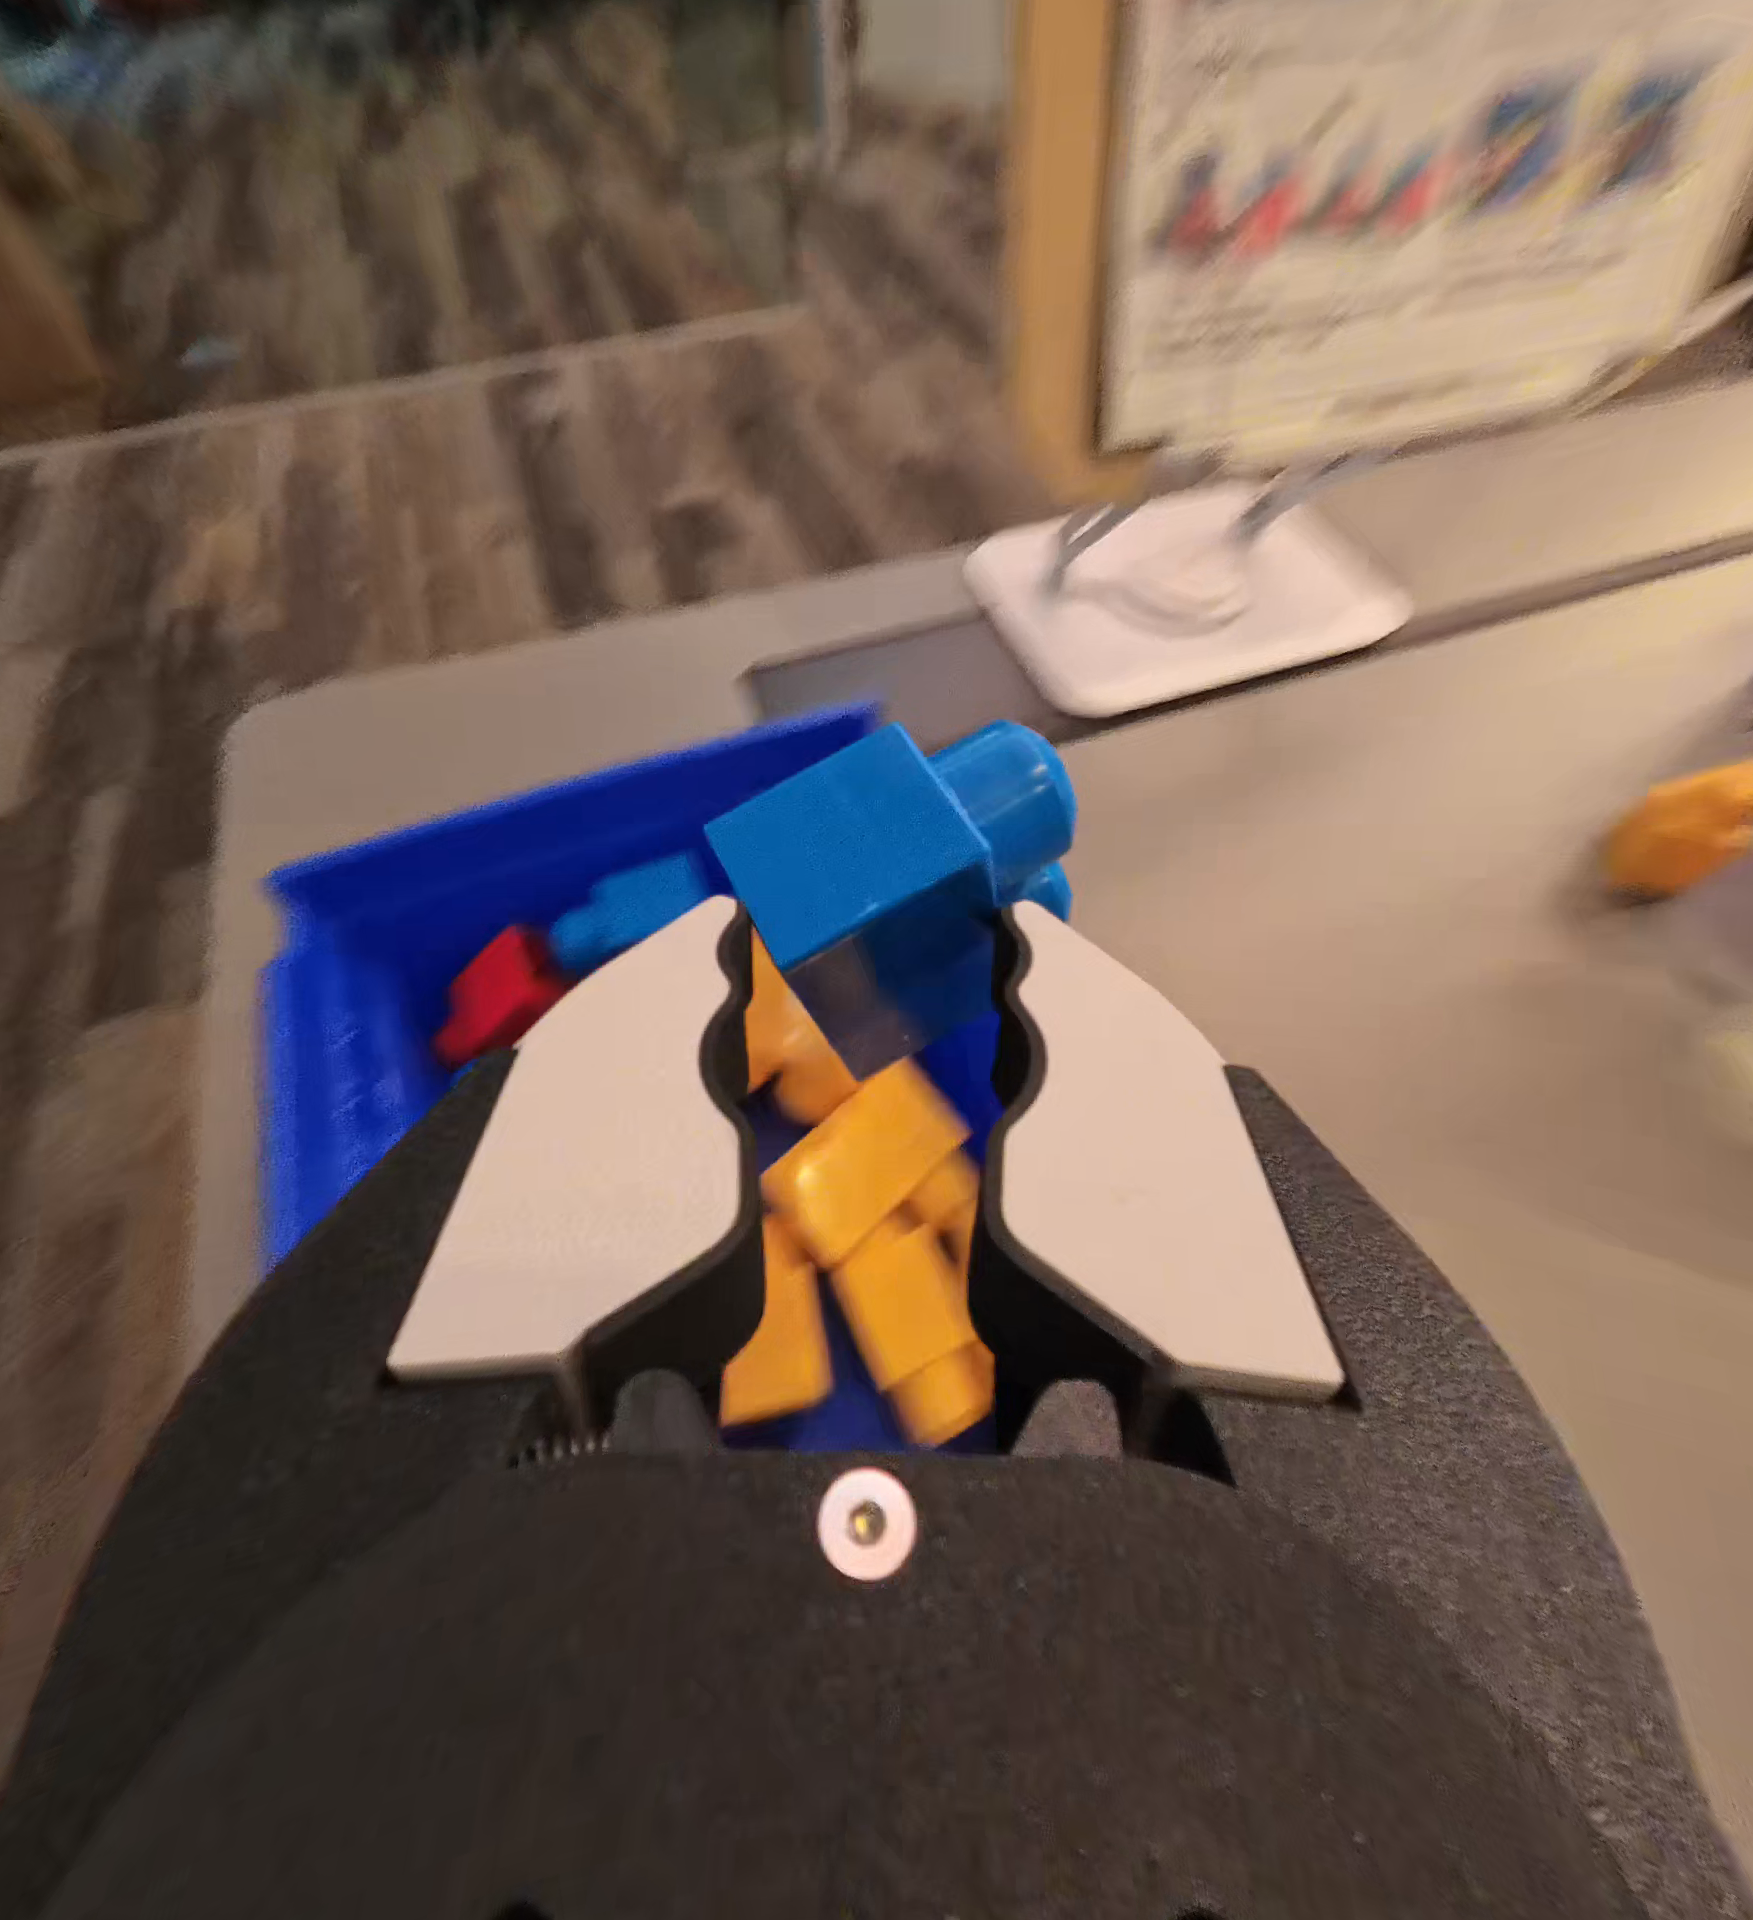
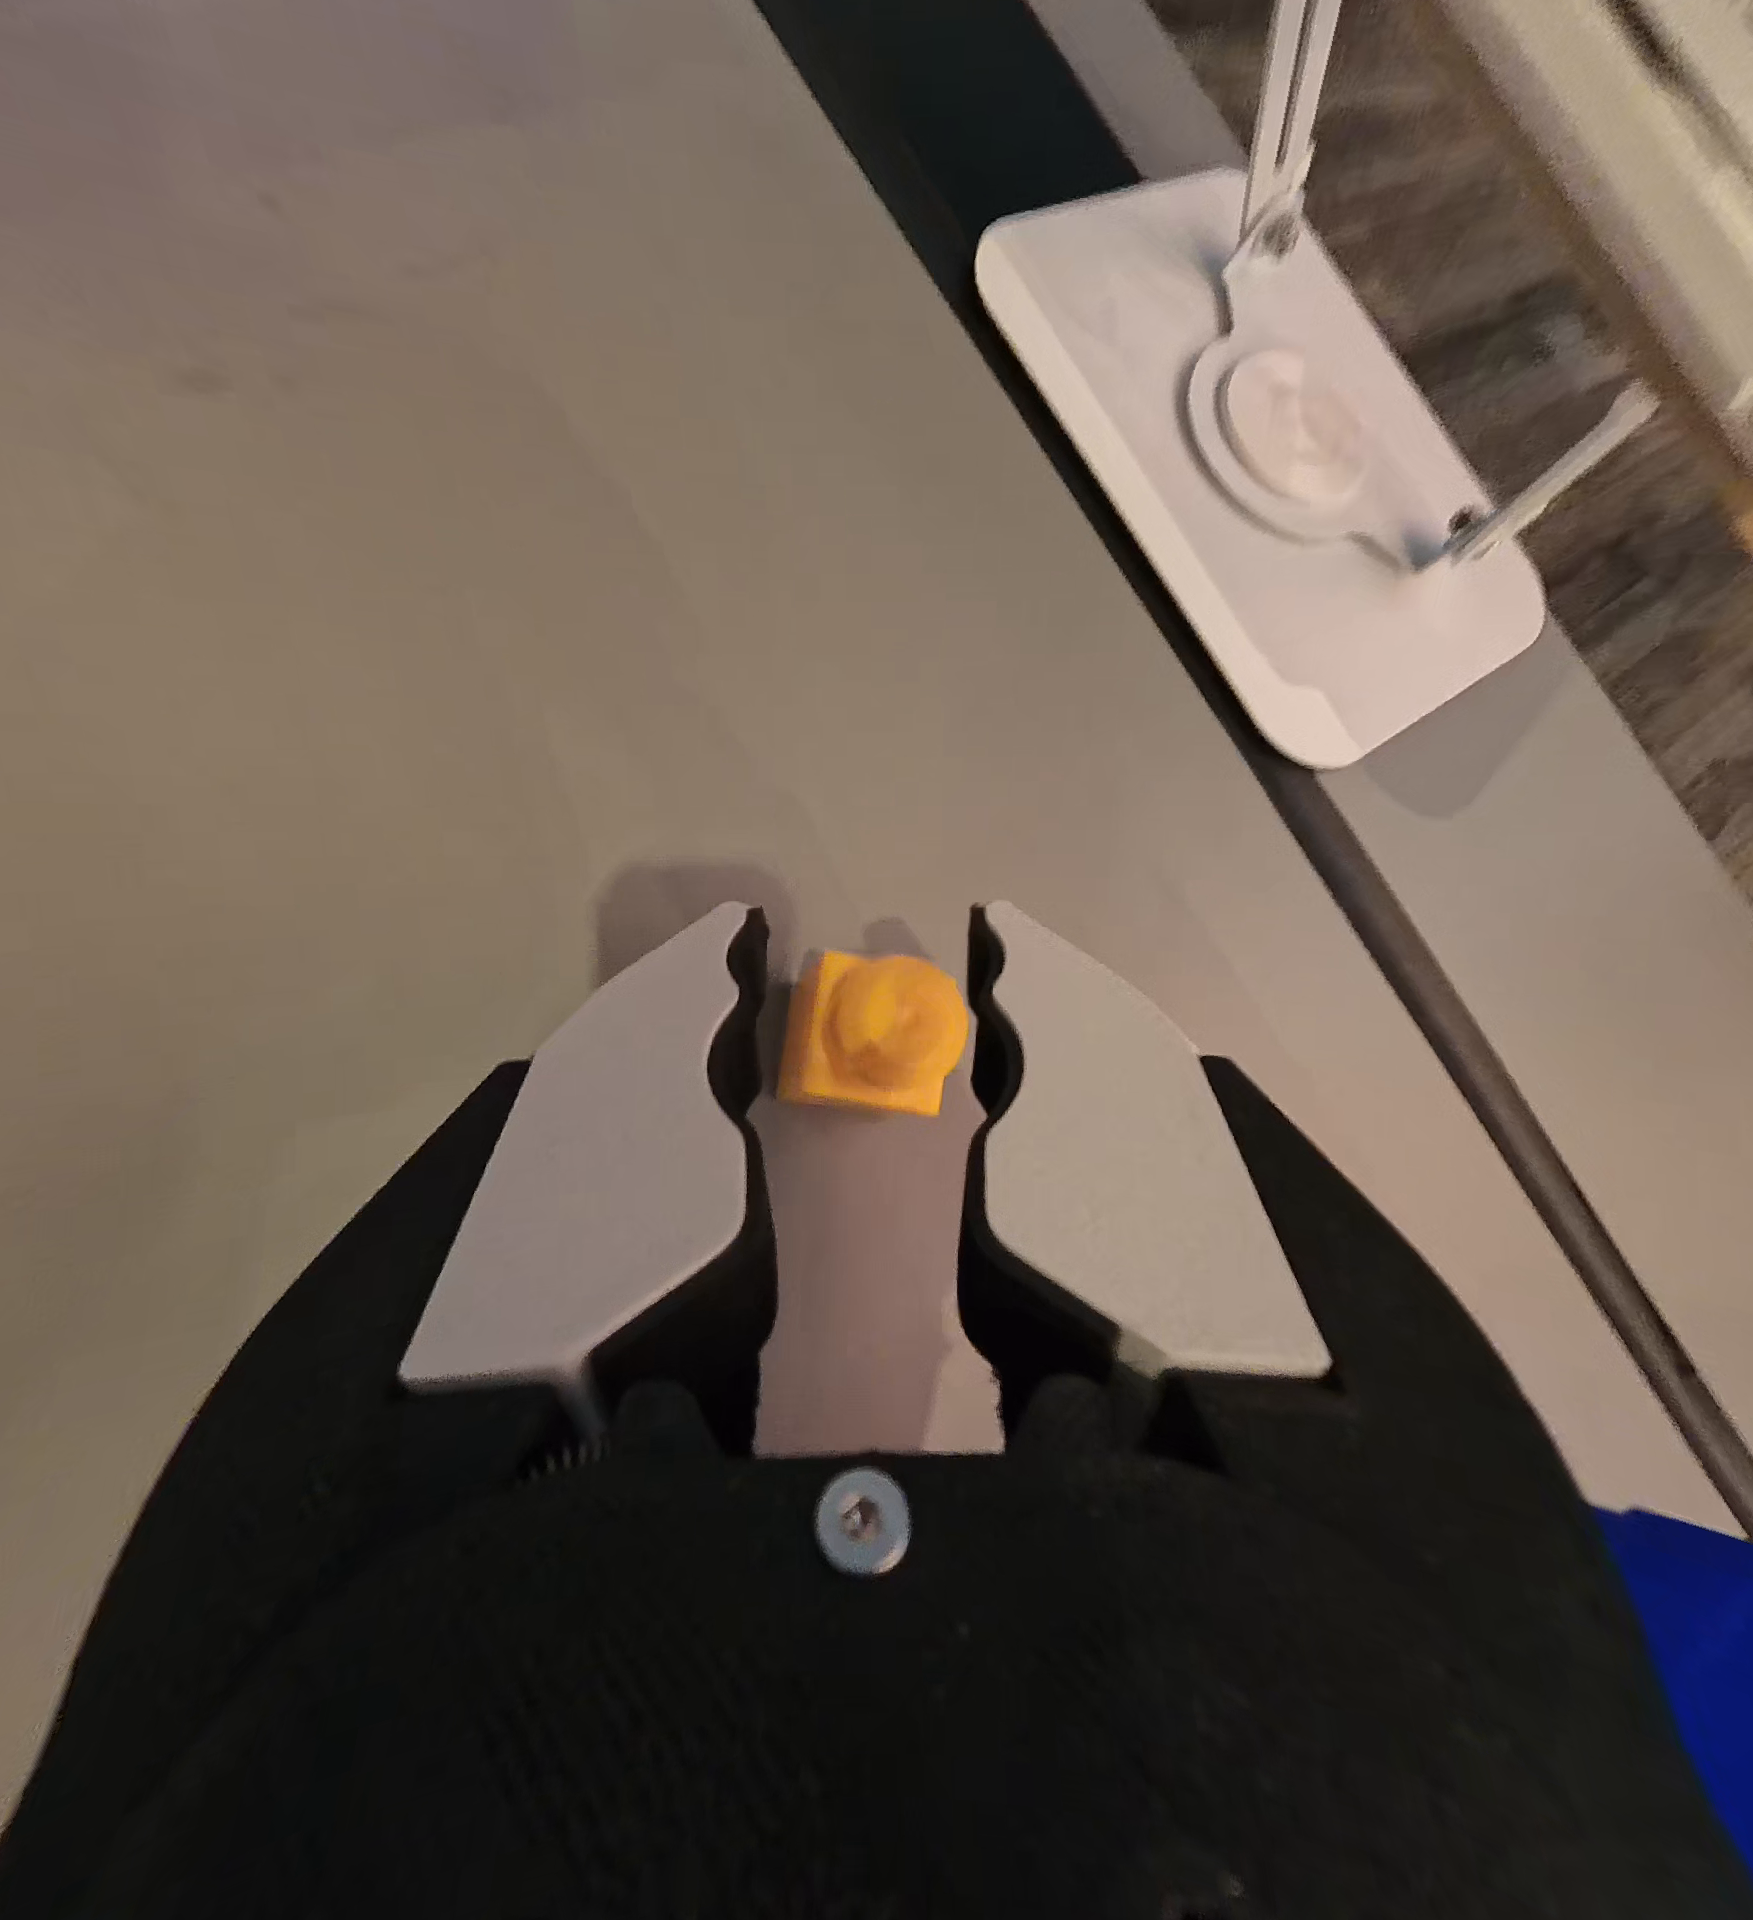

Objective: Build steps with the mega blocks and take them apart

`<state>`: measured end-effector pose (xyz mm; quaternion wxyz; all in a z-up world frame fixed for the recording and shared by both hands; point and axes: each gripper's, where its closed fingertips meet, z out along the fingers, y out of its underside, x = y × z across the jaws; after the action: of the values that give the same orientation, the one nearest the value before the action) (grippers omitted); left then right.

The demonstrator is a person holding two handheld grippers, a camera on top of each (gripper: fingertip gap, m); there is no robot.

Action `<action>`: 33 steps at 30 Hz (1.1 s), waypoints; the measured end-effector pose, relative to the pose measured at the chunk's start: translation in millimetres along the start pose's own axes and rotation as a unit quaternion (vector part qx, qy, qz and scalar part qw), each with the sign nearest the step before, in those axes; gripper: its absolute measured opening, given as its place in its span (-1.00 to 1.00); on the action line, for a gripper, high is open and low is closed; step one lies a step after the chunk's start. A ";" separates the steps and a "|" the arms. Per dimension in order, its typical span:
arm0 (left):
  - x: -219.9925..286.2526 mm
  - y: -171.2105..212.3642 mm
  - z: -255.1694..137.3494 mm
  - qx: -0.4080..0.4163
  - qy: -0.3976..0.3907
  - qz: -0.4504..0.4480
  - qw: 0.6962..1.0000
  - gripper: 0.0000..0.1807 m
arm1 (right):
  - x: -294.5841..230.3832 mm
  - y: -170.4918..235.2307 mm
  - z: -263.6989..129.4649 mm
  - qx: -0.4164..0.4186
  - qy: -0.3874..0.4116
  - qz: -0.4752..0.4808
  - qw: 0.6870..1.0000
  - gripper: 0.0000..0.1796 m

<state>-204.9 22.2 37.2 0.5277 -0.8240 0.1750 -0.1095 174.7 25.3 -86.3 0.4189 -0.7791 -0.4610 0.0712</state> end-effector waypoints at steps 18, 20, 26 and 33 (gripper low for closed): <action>225.9 -56.9 20.0 0.076 0.420 -0.061 0.902 -0.99 | -80.1 -94.9 -57.6 0.247 -0.184 0.052 0.950 -0.58; 257.1 -62.4 13.2 0.094 0.470 -0.057 0.876 -0.99 | -84.0 -107.5 -68.4 0.294 -0.212 0.087 0.928 -0.47; 322.4 -64.1 3.3 0.129 0.530 -0.027 0.838 -0.99 | -78.8 -133.4 -108.4 0.418 -0.320 0.233 0.818 -0.34; 280.6 -34.1 16.2 0.028 0.385 0.142 0.911 -0.30 | -81.9 -112.8 -94.3 0.294 -0.318 0.144 0.890 -0.60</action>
<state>63.6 -64.6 60.2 0.4520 -0.6691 0.4771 -0.3470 101.0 -68.5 32.4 0.4453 -0.6136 -0.4099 0.5071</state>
